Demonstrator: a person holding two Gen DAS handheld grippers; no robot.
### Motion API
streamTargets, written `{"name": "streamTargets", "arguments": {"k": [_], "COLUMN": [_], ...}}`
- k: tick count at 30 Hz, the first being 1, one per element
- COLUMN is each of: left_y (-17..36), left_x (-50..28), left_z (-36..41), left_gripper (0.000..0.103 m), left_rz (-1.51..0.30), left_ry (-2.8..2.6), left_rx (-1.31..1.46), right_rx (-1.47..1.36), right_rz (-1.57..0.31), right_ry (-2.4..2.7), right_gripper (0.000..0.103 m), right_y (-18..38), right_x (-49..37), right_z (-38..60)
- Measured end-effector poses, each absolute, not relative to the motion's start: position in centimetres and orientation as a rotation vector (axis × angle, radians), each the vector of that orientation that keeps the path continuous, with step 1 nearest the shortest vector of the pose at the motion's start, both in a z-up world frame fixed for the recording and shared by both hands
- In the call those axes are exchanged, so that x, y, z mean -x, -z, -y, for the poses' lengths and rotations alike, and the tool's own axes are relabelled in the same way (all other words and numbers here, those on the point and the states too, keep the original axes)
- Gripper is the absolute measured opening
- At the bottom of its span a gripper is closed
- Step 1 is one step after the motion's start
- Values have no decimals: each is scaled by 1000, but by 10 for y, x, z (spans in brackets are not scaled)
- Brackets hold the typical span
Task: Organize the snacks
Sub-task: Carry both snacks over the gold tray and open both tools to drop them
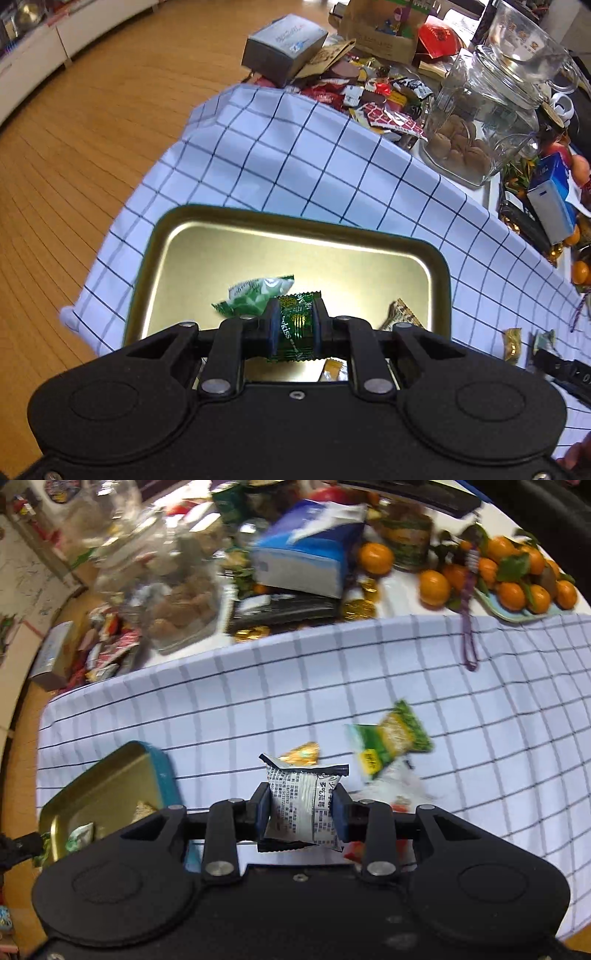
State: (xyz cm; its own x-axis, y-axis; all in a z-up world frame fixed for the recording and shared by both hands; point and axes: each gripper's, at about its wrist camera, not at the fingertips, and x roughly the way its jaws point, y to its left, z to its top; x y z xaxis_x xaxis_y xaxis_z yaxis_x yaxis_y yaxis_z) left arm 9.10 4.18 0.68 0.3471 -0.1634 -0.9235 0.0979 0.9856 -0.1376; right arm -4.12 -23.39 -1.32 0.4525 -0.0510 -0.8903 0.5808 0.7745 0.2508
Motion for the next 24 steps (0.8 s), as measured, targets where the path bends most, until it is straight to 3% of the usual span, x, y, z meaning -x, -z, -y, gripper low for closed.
{"name": "streamTargets", "arguments": {"k": [24], "left_y": [3], "left_x": [-92], "left_z": [-40], "left_gripper": [23], "left_rz": [-1221], "left_ry": [236], "left_rx": [142], "right_rx": [-490], "right_rz": [-1004], "right_ry": [49], "right_gripper": [36], "right_y": [8], "right_x": [23], "right_z": [138]}}
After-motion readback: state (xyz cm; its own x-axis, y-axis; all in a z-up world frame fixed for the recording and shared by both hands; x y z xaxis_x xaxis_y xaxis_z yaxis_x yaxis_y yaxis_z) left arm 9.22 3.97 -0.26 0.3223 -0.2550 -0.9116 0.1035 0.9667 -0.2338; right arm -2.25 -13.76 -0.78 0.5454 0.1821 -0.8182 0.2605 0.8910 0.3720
